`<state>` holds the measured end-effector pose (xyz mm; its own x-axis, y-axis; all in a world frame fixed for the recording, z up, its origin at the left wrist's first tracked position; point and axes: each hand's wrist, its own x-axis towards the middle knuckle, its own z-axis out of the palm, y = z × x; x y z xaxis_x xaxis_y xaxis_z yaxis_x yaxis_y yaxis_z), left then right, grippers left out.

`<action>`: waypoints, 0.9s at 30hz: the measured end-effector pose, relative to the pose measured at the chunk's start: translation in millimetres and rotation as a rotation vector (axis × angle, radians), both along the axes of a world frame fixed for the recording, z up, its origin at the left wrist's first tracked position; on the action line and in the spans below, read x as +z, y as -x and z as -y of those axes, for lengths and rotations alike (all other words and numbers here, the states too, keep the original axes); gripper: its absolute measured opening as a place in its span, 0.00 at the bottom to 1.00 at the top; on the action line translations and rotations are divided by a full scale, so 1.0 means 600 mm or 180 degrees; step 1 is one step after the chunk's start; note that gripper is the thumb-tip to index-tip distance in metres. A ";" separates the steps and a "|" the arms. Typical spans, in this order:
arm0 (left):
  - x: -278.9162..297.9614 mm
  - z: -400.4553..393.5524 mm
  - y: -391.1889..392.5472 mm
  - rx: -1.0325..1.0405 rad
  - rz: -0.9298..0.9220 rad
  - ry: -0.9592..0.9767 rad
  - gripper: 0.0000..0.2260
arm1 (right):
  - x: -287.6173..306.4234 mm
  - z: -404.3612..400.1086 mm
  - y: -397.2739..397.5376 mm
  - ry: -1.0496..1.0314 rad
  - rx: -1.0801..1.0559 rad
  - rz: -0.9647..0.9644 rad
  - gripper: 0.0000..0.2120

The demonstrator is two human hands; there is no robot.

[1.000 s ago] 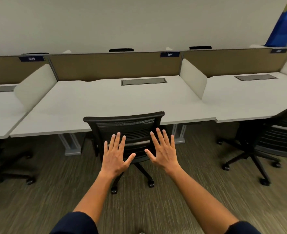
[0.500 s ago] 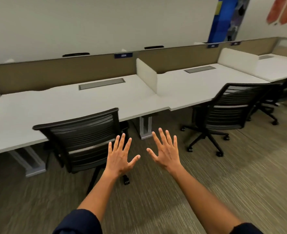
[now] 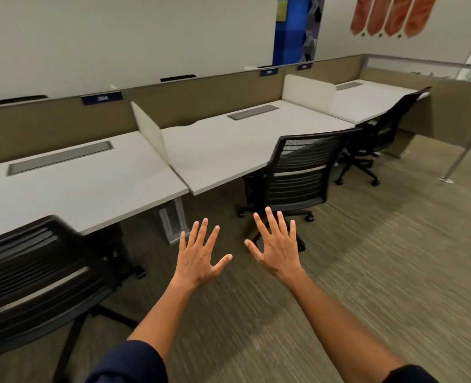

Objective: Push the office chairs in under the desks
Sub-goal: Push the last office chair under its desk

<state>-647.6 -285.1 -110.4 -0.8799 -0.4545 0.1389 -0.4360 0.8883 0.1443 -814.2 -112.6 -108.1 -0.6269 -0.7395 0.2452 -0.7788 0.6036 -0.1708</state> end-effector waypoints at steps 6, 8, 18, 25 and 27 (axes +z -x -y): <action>0.017 -0.072 0.218 -0.0189 0.0060 -0.0036 0.45 | 0.023 -0.084 0.213 -0.0042 -0.0227 -0.0076 0.38; 0.021 -0.085 0.277 -0.0279 0.0061 -0.0020 0.46 | 0.026 -0.101 0.266 -0.0039 -0.0275 -0.0094 0.38; -0.001 -0.085 0.558 -0.0519 0.0103 0.0034 0.44 | -0.021 -0.138 0.493 -0.0100 -0.0593 0.0087 0.40; 0.001 -0.027 0.806 -0.0520 -0.0039 -0.0071 0.49 | 0.006 -0.100 0.725 -0.0124 -0.0682 -0.0033 0.43; 0.015 -0.009 0.873 -0.0532 -0.0101 -0.0058 0.48 | 0.022 -0.087 0.792 -0.0128 -0.0707 -0.0084 0.42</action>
<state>-1171.2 -279.4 -101.2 -0.9388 -0.3047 0.1608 -0.2773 0.9452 0.1723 -1289.2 -60.6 -95.0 -0.7692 -0.5935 0.2368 -0.6299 0.7666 -0.1246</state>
